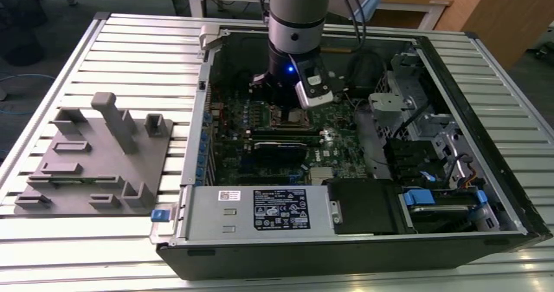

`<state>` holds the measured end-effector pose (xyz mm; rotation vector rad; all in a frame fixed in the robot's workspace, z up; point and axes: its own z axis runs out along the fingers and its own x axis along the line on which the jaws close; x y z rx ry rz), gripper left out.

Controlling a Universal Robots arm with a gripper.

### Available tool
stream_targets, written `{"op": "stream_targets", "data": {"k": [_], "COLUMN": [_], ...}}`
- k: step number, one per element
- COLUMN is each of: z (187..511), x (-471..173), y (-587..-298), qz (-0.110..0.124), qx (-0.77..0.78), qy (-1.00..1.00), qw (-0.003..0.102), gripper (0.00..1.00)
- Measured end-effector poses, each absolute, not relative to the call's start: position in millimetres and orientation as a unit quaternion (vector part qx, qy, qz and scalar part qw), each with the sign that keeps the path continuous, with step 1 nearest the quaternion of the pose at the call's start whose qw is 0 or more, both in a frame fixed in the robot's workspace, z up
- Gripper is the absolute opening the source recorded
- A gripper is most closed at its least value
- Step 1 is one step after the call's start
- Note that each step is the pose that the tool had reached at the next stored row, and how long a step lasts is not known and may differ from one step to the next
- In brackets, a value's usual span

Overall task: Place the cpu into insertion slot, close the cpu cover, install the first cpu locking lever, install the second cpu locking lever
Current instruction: 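Install the second cpu locking lever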

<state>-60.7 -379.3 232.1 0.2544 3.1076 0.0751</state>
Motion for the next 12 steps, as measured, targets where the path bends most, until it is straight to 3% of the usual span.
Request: {"op": "stream_targets", "data": {"k": [12], "z": [230.3], "x": [-64.3], "y": [-379.5], "qz": [0.024], "qx": [0.082], "qy": [0.996], "qw": [0.011], "gripper": [0.11]}}
